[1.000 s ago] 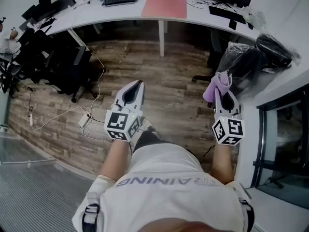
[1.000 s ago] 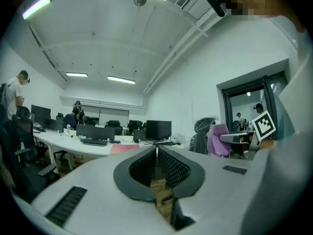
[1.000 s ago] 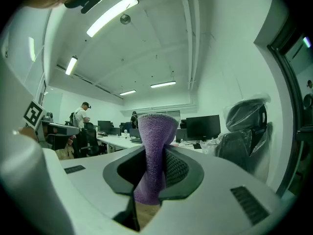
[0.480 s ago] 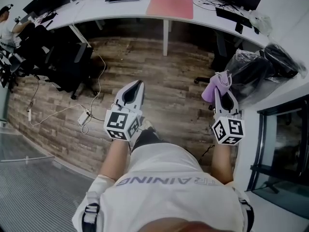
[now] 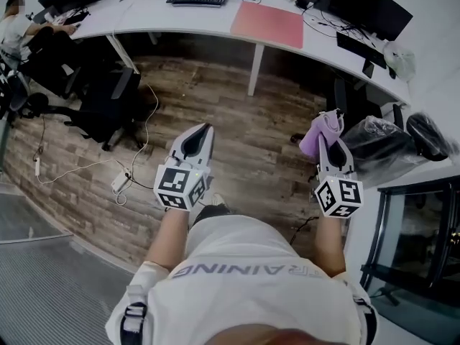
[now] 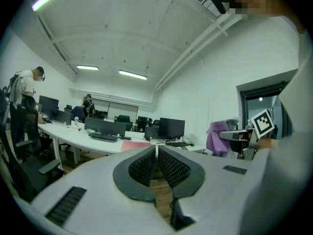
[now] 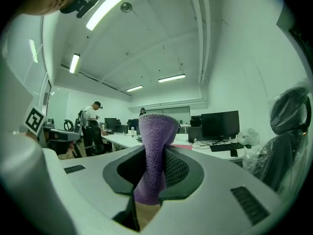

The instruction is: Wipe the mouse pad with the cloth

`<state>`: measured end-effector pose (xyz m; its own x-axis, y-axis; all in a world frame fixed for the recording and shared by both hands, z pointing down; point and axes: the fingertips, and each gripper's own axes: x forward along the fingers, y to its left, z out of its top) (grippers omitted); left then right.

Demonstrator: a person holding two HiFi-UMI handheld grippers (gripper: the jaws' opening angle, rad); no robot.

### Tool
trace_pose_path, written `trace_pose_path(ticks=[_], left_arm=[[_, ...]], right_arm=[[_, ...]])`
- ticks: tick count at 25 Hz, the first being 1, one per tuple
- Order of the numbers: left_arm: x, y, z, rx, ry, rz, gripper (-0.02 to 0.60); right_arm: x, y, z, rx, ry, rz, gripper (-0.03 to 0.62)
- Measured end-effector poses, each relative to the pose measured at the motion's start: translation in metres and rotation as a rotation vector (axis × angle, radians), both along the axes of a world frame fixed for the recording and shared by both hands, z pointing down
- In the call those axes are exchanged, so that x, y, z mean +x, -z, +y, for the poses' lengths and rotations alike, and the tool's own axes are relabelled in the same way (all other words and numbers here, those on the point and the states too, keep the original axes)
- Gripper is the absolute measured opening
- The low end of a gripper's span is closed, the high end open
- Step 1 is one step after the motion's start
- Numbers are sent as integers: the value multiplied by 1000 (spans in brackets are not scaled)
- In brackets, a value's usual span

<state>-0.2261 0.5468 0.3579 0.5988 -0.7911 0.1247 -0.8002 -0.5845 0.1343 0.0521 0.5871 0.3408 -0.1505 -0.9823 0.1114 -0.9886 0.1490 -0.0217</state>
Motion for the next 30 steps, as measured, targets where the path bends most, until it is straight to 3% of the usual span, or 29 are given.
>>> trace_pose_path(ticks=[10, 16, 24, 30], left_arm=[[-46, -8, -91, -12, -8, 3, 32], [-58, -20, -134, -38, 23, 18, 32], [-45, -22, -205, -38, 78, -4, 32], [0, -7, -279, -12, 78, -27, 32]], right_arm=[[-56, -13, -98, -43, 26, 0, 98], [-69, -14, -153, -65, 69, 13, 98], [-62, -31, -249, -83, 153, -18, 98], [-19, -23, -322, -62, 159, -37, 98]])
